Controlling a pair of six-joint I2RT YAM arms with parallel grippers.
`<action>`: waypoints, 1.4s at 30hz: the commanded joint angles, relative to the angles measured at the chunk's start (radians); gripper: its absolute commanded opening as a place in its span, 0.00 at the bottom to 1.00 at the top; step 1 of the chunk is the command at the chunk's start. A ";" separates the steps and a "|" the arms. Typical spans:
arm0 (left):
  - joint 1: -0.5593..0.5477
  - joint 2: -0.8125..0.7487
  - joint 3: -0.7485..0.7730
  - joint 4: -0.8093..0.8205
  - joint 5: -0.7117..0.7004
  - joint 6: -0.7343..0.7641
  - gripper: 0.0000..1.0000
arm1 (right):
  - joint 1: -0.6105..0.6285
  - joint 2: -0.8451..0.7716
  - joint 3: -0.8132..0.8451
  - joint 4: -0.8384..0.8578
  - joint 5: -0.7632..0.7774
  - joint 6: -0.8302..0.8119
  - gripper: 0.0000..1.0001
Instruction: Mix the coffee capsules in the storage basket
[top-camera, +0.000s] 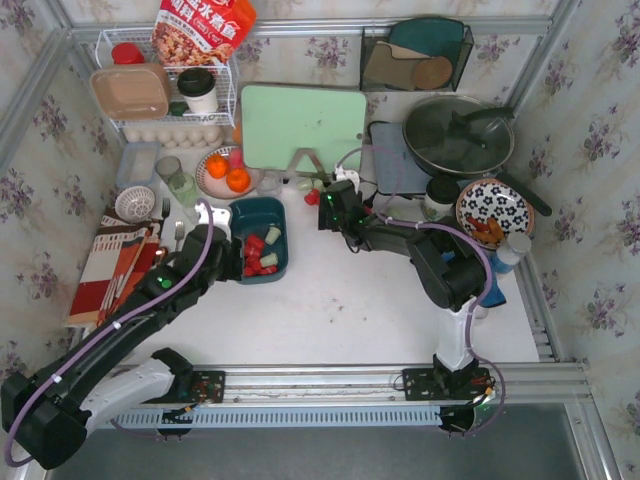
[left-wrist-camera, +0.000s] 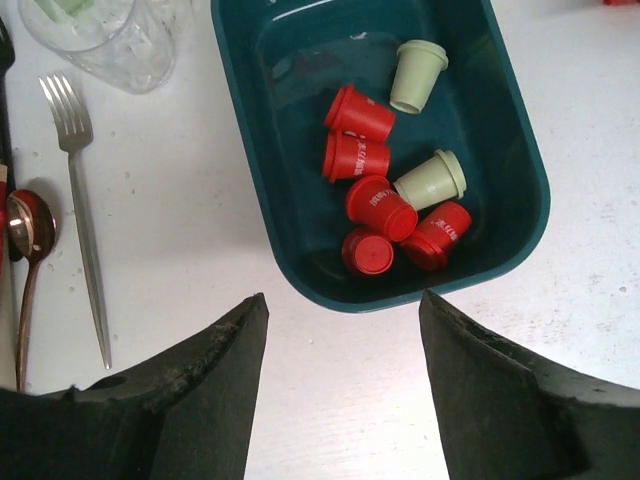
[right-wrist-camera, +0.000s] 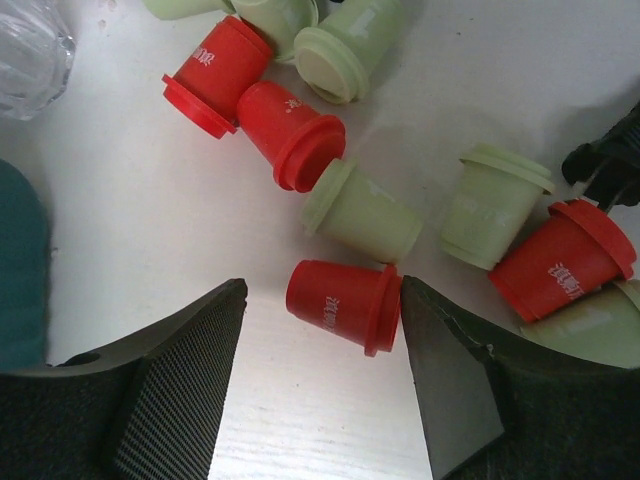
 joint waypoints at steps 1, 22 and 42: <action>0.000 -0.007 -0.005 0.062 -0.027 0.007 0.65 | 0.009 0.049 0.068 -0.097 0.076 -0.018 0.71; 0.000 -0.070 -0.060 0.097 -0.005 -0.015 0.65 | 0.056 0.022 0.145 -0.172 0.105 -0.022 0.43; 0.000 -0.308 -0.178 0.147 -0.135 -0.048 0.65 | 0.385 0.046 0.284 -0.141 0.068 -0.098 0.60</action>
